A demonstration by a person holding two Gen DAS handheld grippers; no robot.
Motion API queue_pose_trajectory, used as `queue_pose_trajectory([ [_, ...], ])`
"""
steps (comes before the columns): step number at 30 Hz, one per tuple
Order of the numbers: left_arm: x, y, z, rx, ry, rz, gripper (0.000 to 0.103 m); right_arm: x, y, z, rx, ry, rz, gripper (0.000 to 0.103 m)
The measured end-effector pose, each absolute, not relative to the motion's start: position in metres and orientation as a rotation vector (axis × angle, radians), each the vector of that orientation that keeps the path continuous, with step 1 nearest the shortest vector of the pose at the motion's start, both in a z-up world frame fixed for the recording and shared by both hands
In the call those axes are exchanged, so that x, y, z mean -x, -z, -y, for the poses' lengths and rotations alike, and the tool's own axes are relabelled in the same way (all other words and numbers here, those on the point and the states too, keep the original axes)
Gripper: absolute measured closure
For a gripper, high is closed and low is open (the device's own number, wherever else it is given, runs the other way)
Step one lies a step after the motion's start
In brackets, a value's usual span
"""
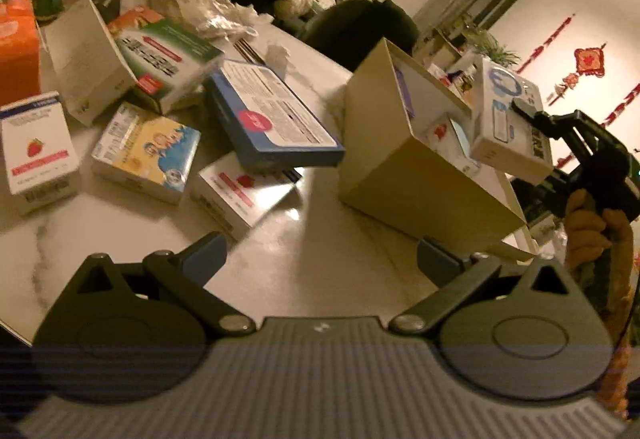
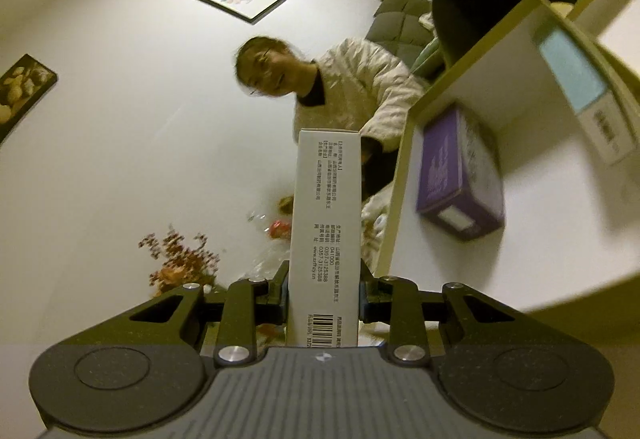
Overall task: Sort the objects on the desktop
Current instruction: 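Carry the white box with the right gripper and lower it into the beige box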
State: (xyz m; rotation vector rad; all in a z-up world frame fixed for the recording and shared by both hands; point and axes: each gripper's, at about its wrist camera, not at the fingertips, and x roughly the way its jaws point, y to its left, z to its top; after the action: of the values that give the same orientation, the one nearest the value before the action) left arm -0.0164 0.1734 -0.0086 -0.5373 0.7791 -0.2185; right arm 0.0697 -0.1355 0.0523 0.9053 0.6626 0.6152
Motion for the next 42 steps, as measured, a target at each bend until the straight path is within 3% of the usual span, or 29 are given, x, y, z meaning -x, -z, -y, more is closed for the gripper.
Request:
queue_pose_trajectory([
  [10, 0.01, 0.017, -0.174, 0.539, 0.212, -0.801, 0.0, -0.127, -0.058, 0.15, -0.763, -0.419, -0.728, 0.07],
  [24, 0.001, 0.026, -0.18, 0.554, 0.185, -0.833, 0.0, -0.21, -0.025, 0.129, -0.564, -0.214, -0.882, 0.07],
  [42, -0.009, 0.039, -0.191, 0.58, 0.148, -0.876, 0.0, -0.271, 0.028, 0.139, -0.671, -0.114, -0.928, 0.068],
])
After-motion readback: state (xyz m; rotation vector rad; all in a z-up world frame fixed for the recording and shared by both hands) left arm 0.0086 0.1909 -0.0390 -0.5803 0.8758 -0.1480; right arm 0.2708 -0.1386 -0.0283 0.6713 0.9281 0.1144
